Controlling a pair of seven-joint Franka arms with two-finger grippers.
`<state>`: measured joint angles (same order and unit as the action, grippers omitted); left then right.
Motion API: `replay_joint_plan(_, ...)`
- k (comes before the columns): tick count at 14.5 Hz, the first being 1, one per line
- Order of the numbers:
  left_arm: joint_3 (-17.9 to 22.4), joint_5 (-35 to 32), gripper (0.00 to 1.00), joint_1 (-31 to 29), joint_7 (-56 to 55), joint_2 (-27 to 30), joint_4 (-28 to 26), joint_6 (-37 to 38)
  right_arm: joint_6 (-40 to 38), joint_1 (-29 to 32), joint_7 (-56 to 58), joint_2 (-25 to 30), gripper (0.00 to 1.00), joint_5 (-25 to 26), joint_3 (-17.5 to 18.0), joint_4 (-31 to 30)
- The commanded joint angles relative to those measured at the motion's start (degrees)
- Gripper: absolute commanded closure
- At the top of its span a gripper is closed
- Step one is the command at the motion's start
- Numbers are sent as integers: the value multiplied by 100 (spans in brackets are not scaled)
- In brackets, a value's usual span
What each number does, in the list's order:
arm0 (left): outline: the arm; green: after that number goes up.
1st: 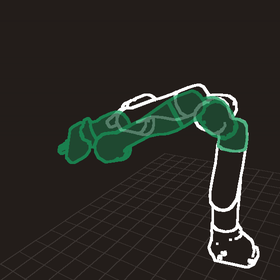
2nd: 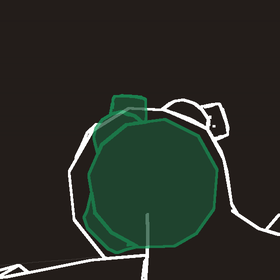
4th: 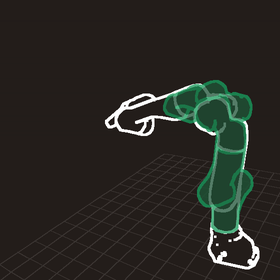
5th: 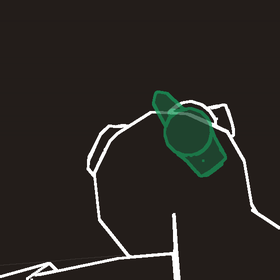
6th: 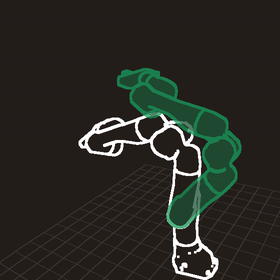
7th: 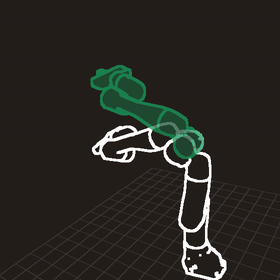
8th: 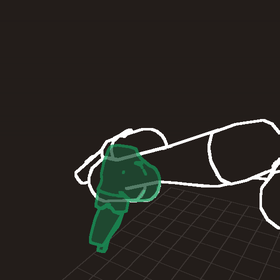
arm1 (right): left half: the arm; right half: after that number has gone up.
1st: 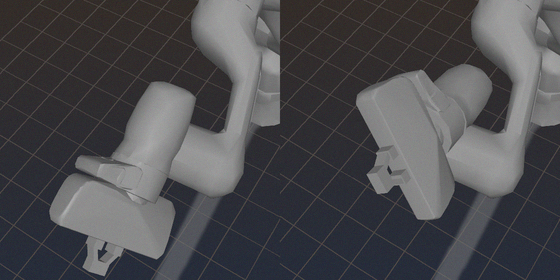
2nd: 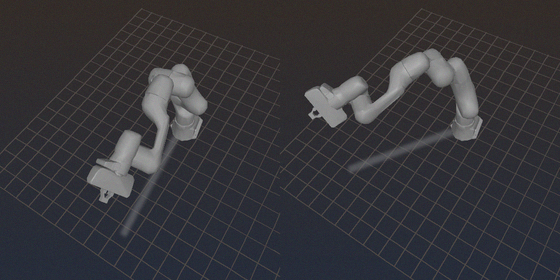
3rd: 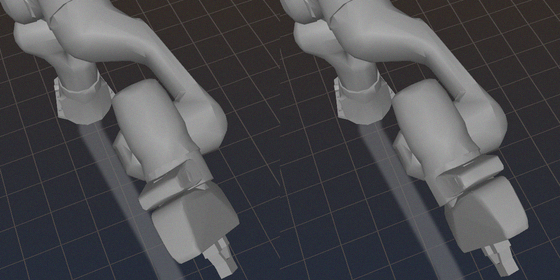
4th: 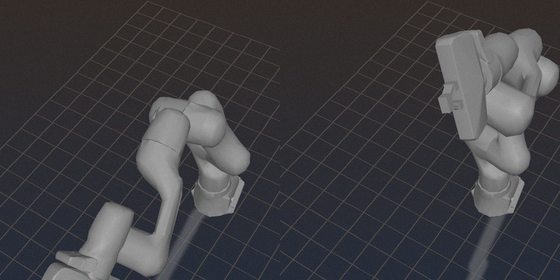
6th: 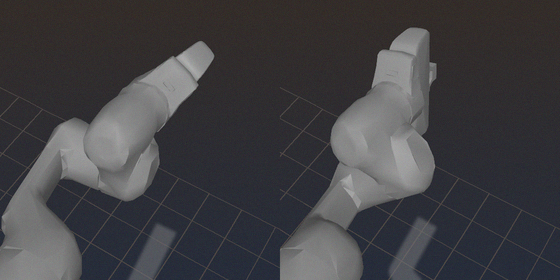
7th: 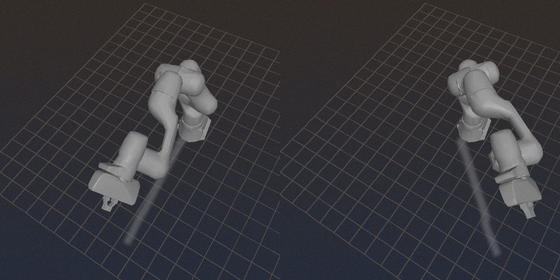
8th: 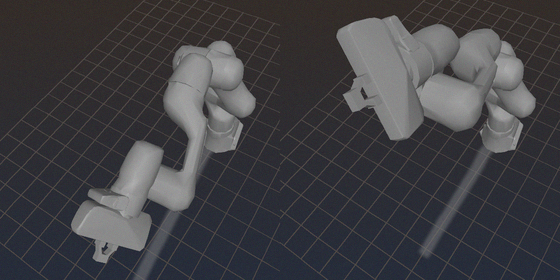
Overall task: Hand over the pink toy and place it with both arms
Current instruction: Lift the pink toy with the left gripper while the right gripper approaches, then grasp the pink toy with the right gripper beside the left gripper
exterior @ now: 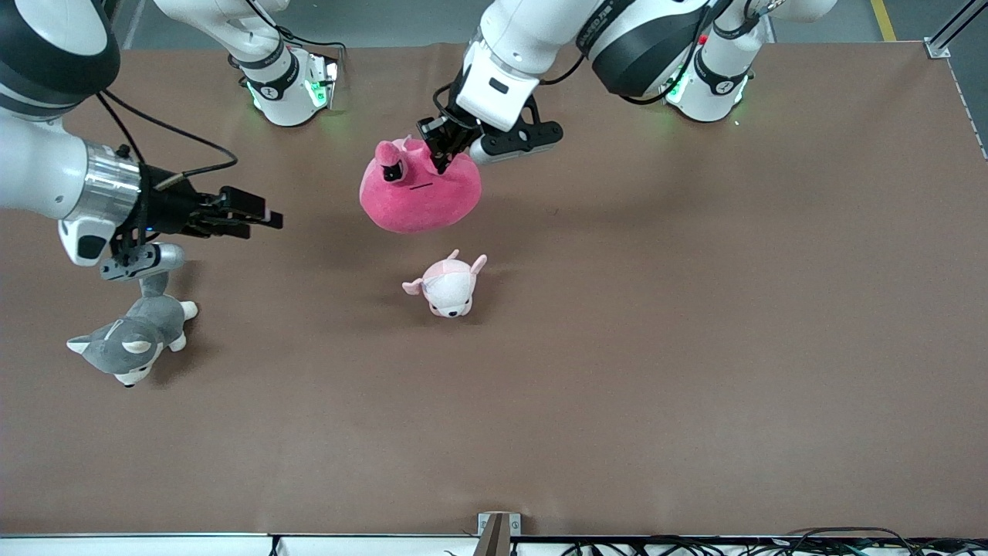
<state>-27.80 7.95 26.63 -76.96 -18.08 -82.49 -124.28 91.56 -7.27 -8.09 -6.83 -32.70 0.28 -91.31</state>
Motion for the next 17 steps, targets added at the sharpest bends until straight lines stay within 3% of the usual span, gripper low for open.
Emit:
replay_joint_plan(1,29,-119,100,88,-82,-336,224,-210,-42,-186,-605,-3,28,-228,-37,87)
replay_joint_plan(7,29,-127,100,141,-82,-389,224,-228,-77,-915,-1439,-2,29,-158,-45,158)
replay_joint_plan(13,29,-136,100,150,-91,-390,198,-228,-77,-1417,-1459,-3,29,360,-45,114)
replay_joint_plan(17,29,-136,100,141,-118,-372,189,-220,-86,-1636,-1459,-11,29,422,-45,61)
